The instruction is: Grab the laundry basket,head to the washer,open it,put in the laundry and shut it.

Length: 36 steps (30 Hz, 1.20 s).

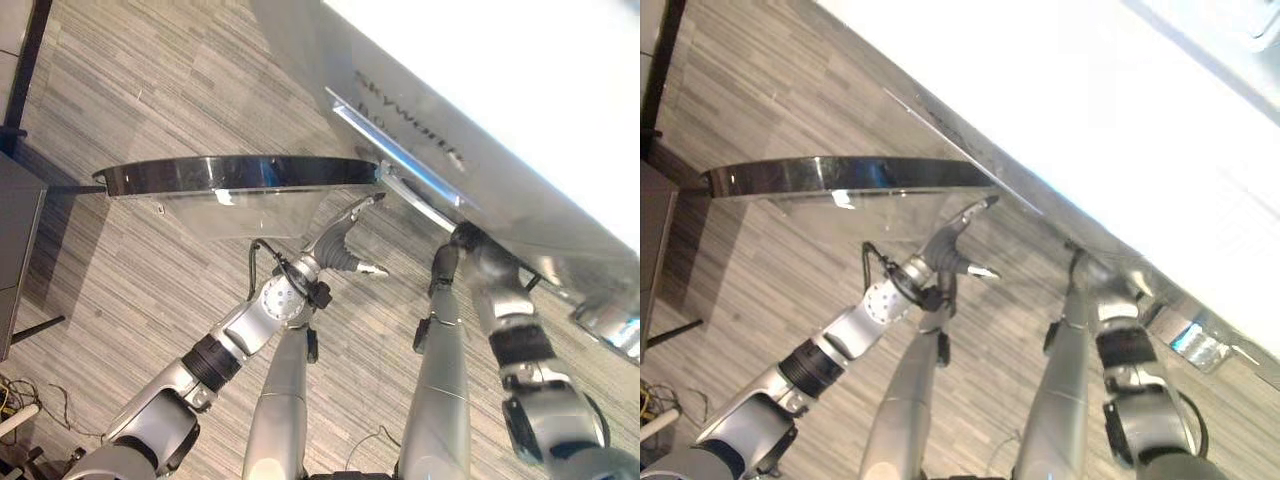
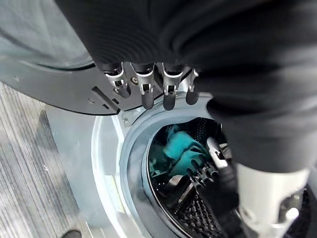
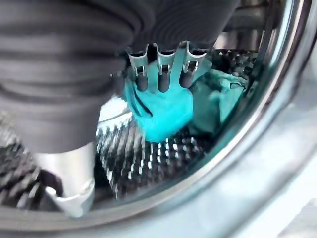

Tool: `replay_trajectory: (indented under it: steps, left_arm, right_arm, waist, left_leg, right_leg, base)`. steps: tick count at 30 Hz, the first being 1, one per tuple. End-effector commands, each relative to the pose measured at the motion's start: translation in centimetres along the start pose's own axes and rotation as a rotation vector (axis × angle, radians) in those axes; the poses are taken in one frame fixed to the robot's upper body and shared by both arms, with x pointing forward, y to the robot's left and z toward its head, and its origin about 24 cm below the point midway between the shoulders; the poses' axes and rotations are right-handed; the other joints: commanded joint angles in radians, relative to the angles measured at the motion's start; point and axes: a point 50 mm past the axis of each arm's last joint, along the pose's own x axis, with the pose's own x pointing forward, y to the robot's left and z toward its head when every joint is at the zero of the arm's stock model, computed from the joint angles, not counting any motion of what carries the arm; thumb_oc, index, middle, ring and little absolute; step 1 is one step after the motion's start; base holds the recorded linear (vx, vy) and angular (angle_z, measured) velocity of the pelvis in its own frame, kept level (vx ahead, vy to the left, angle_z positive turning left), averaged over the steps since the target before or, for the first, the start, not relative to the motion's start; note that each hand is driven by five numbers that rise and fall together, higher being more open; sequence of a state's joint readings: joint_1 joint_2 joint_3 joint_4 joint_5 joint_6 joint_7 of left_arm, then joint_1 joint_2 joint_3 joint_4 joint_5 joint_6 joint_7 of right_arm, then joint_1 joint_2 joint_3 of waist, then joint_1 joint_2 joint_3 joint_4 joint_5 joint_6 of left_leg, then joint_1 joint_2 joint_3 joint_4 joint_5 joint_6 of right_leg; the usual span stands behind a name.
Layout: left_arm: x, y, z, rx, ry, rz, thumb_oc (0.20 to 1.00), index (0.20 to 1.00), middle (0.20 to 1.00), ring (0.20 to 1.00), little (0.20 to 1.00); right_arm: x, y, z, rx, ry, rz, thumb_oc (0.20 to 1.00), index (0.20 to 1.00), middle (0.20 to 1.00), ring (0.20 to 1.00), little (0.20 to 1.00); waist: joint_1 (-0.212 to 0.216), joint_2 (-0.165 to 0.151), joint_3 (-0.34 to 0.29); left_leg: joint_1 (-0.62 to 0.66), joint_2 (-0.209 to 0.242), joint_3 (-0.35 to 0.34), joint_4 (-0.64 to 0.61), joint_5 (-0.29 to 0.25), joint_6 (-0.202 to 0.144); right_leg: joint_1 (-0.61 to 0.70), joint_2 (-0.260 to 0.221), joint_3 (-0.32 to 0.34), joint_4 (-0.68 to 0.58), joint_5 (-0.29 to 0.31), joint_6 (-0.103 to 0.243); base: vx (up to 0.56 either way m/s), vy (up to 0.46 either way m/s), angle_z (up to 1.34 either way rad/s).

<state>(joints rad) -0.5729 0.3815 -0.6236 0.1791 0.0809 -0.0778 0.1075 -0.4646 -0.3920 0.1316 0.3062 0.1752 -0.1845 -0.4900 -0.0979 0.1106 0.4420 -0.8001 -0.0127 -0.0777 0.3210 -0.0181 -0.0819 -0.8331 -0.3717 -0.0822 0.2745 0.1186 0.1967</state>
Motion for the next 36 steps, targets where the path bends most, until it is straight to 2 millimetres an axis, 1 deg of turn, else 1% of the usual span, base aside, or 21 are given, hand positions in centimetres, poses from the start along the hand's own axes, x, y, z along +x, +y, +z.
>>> replay_trajectory:
  steps: [1, 7, 8, 9, 10, 13, 14, 15, 16, 18, 20, 21, 25, 26, 28, 30, 32, 33, 34, 35, 36]
  left_arm:
    - [-1.6, -1.8, -1.7, 0.002, 0.068, -0.017, 1.0, 1.0, 1.0, 1.0, 1.0]
    - [-4.8, -1.6, -5.6, 0.028, 0.245, 0.005, 1.0, 1.0, 1.0, 1.0, 1.0]
    - [-5.4, -1.6, -6.1, 0.024, 0.267, 0.006, 1.0, 1.0, 1.0, 1.0, 1.0]
    - [-6.2, -1.4, -6.7, 0.023, 0.299, 0.017, 1.0, 1.0, 1.0, 1.0, 1.0]
    - [-6.3, -1.4, -6.7, 0.023, 0.301, 0.016, 1.0, 1.0, 1.0, 1.0, 1.0]
    - [-7.6, -1.2, -7.6, 0.032, 0.341, 0.02, 1.0, 1.0, 1.0, 1.0, 1.0]
    - [-7.6, -1.2, -7.6, 0.032, 0.342, 0.021, 1.0, 1.0, 1.0, 1.0, 1.0]
    - [-8.1, -1.0, -7.8, 0.039, 0.354, 0.024, 1.0, 1.0, 1.0, 1.0, 1.0]
    - [-8.1, -1.0, -7.8, 0.039, 0.355, 0.024, 1.0, 1.0, 1.0, 1.0, 1.0]
    - [-9.1, -0.8, -8.5, 0.062, 0.389, 0.019, 1.0, 1.0, 1.0, 1.0, 1.0]
    - [-9.5, -0.7, -8.7, 0.072, 0.401, 0.014, 1.0, 1.0, 1.0, 1.0, 1.0]
    - [-10.1, -0.6, -9.1, 0.081, 0.427, 0.009, 1.0, 1.0, 1.0, 1.0, 1.0]
    - [-11.5, -0.6, -10.3, 0.072, 0.497, 0.015, 1.0, 1.0, 1.0, 1.0, 1.0]
    - [-12.4, -0.7, -11.1, 0.063, 0.55, 0.027, 1.0, 1.0, 1.0, 1.0, 1.0]
    - [-12.9, -0.8, -11.6, 0.048, 0.584, 0.035, 1.0, 1.0, 1.0, 1.0, 1.0]
    - [-13.7, -0.9, -12.3, 0.027, 0.633, 0.056, 1.0, 1.0, 1.0, 1.0, 1.0]
    - [-14.4, -1.3, -13.0, 0.013, 0.68, 0.068, 1.0, 1.0, 1.0, 1.0, 1.0]
    - [-14.4, -1.3, -13.0, 0.013, 0.68, 0.068, 1.0, 1.0, 1.0, 1.0, 1.0]
    - [-15.0, -1.8, -13.5, 0.002, 0.719, 0.068, 1.0, 1.0, 1.0, 1.0, 1.0]
    - [-15.0, -1.8, -13.5, 0.002, 0.719, 0.068, 1.0, 1.0, 1.0, 1.0, 1.0]
    - [-15.1, -2.0, -13.6, 0.0, 0.73, 0.066, 1.0, 1.0, 1.0, 1.0, 1.0]
  right_arm:
    - [-0.6, -1.4, 0.3, -0.093, -0.077, 0.037, 1.0, 1.0, 1.0, 1.0, 1.0]
    - [-5.6, -1.2, -5.0, -0.227, 0.144, 0.211, 1.0, 1.0, 1.0, 1.0, 1.0]
    - [-6.7, -1.2, -6.1, -0.244, 0.198, 0.246, 1.0, 1.0, 1.0, 1.0, 1.0]
    - [-8.5, -1.6, -7.9, -0.269, 0.292, 0.284, 1.0, 1.0, 1.0, 1.0, 1.0]
    - [-8.6, -1.5, -7.9, -0.269, 0.293, 0.285, 1.0, 1.0, 1.0, 1.0, 1.0]
    - [-11.6, -2.2, -10.5, -0.364, 0.426, 0.392, 1.0, 1.0, 1.0, 1.0, 1.0]
    - [-11.6, -2.2, -10.5, -0.364, 0.426, 0.393, 1.0, 1.0, 1.0, 1.0, 1.0]
    - [-12.9, -2.8, -11.6, -0.397, 0.493, 0.428, 1.0, 1.0, 1.0, 1.0, 1.0]
    - [-12.9, -2.7, -11.6, -0.397, 0.493, 0.429, 1.0, 1.0, 1.0, 1.0, 1.0]
    - [-14.9, -4.1, -12.8, -0.453, 0.58, 0.455, 1.0, 1.0, 1.0, 1.0, 1.0]
    - [-15.3, -4.7, -13.1, -0.469, 0.602, 0.457, 1.0, 1.0, 1.0, 1.0, 1.0]
    - [-16.6, -5.9, -13.7, -0.484, 0.667, 0.438, 1.0, 1.0, 1.0, 1.0, 1.0]
    - [-17.5, -7.1, -13.8, -0.494, 0.702, 0.42, 1.0, 1.0, 1.0, 1.0, 1.0]
    - [-17.5, -7.4, -13.4, -0.504, 0.686, 0.417, 1.0, 1.0, 1.0, 1.0, 1.0]
    - [-17.1, -7.6, -12.9, -0.517, 0.655, 0.419, 1.0, 1.0, 1.0, 1.0, 1.0]
    - [-16.0, -7.5, -11.6, -0.527, 0.574, 0.417, 1.0, 1.0, 1.0, 1.0, 1.0]
    - [-14.8, -6.9, -9.5, -0.525, 0.449, 0.431, 1.0, 1.0, 1.0, 1.0, 1.0]
    - [-14.8, -7.0, -9.5, -0.525, 0.449, 0.431, 1.0, 1.0, 1.0, 1.0, 1.0]
    - [-13.9, -6.4, -7.1, -0.545, 0.304, 0.451, 1.0, 1.0, 1.0, 1.0, 1.0]
    - [-14.0, -6.4, -7.1, -0.545, 0.305, 0.452, 1.0, 1.0, 1.0, 1.0, 1.0]
    - [-13.7, -6.5, -6.0, -0.565, 0.249, 0.448, 1.0, 1.0, 1.0, 1.0, 1.0]
  waist:
    - [0.014, -0.019, -0.09]
    - [-0.011, -0.067, -0.124]
    - [-0.015, -0.076, -0.129]
    - [-0.021, -0.09, -0.139]
    - [-0.021, -0.091, -0.138]
    - [-0.026, -0.113, -0.152]
    - [-0.027, -0.114, -0.149]
    - [-0.029, -0.123, -0.163]
    - [-0.029, -0.123, -0.161]
    - [-0.033, -0.137, -0.182]
    - [-0.038, -0.146, -0.189]
    - [-0.042, -0.144, -0.206]
    - [-0.059, -0.154, -0.231]
    - [-0.072, -0.15, -0.246]
    - [-0.078, -0.149, -0.25]
    - [-0.088, -0.137, -0.263]
    - [-0.102, -0.132, -0.276]
    - [-0.102, -0.138, -0.277]
    - [-0.12, -0.125, -0.299]
    - [-0.12, -0.129, -0.299]
    - [-0.13, -0.128, -0.308]
  left_leg:
    - [0.098, 0.046, 0.09, -0.001, -0.126, 0.011]
    - [0.171, 0.05, 0.097, -0.001, -0.152, 0.013]
    - [0.188, 0.05, 0.099, 0.001, -0.158, 0.013]
    - [0.216, 0.046, 0.104, 0.006, -0.166, 0.014]
    - [0.22, 0.046, 0.104, 0.005, -0.166, 0.014]
    - [0.28, 0.037, 0.107, 0.023, -0.185, 0.018]
    - [0.283, 0.037, 0.107, 0.023, -0.185, 0.018]
    - [0.319, 0.031, 0.113, 0.028, -0.198, 0.023]
    - [0.323, 0.031, 0.114, 0.027, -0.198, 0.023]
    - [0.388, 0.026, 0.125, 0.028, -0.217, 0.036]
    - [0.413, 0.02, 0.129, 0.021, -0.216, 0.042]
    - [0.461, 0.028, 0.136, 0.019, -0.236, 0.049]
    - [0.531, 0.014, 0.153, -0.005, -0.241, 0.064]
    - [0.572, 0.011, 0.17, -0.013, -0.251, 0.074]
    - [0.605, 0.009, 0.185, -0.027, -0.254, 0.082]
    - [0.658, 0.011, 0.205, -0.051, -0.266, 0.094]
    - [0.709, 0.007, 0.228, -0.077, -0.272, 0.107]
    - [0.71, 0.0, 0.23, -0.083, -0.262, 0.107]
    - [0.772, 0.001, 0.259, -0.108, -0.281, 0.123]
    - [0.771, -0.004, 0.26, -0.111, -0.274, 0.123]
    - [0.793, -0.008, 0.27, -0.124, -0.276, 0.125]
  right_leg:
    - [-0.018, 0.043, -0.012, -0.057, 0.014, -0.024]
    - [0.079, 0.048, -0.013, -0.103, 0.029, -0.023]
    - [0.101, 0.048, -0.014, -0.113, 0.034, -0.022]
    - [0.144, 0.05, -0.015, -0.135, 0.042, -0.02]
    - [0.149, 0.05, -0.015, -0.137, 0.043, -0.02]
    - [0.239, 0.043, -0.014, -0.178, 0.065, -0.014]
    - [0.244, 0.043, -0.014, -0.18, 0.065, -0.014]
    - [0.281, 0.044, -0.014, -0.196, 0.074, -0.008]
    - [0.285, 0.044, -0.014, -0.198, 0.075, -0.008]
    - [0.355, 0.042, -0.015, -0.226, 0.082, 0.001]
    - [0.375, 0.035, -0.013, -0.237, 0.09, 0.005]
    - [0.419, 0.033, -0.013, -0.248, 0.092, 0.014]
    - [0.467, 0.018, -0.001, -0.262, 0.112, 0.028]
    - [0.481, 0.016, 0.008, -0.255, 0.117, 0.034]
    - [0.489, 0.015, 0.021, -0.25, 0.124, 0.04]
    - [0.502, 0.023, 0.036, -0.239, 0.125, 0.047]
    - [0.516, 0.028, 0.054, -0.237, 0.128, 0.053]
    - [0.513, 0.022, 0.058, -0.239, 0.134, 0.053]
    - [0.531, 0.038, 0.086, -0.237, 0.134, 0.062]
    - [0.528, 0.034, 0.089, -0.239, 0.139, 0.062]
    - [0.537, 0.038, 0.099, -0.24, 0.137, 0.064]
  base:
    - [0.01, 0.025, -0.06]
    - [0.01, 0.046, -0.06]
    - [0.03, 0.084, -0.14]
    - [0.02, 0.067, -0.12]
    - [0.02, 0.057, -0.06]
    - [0.01, 0.059, -0.03]
    - [0.02, 0.106, -0.03]
    - [0.02, 0.064, -0.05]
    - [0.05, 0.091, -0.05]
    - [0.05, 0.093, -0.05]
    - [0.05, 0.113, -0.12]
    - [0.1, 0.159, -0.13]
    - [0.04, 0.12, -0.1]
    - [0.02, 0.141, -0.11]
    - [0.03, 0.116, -0.2]
    - [0.07, 0.127, -0.4]
    - [0.05, 0.099, -0.53]
    - [0.06, 0.135, -0.54]
    - [0.03, 0.092, -0.43]
    - [0.07, 0.12, -0.53]
    - [0.02, 0.032, -0.42]
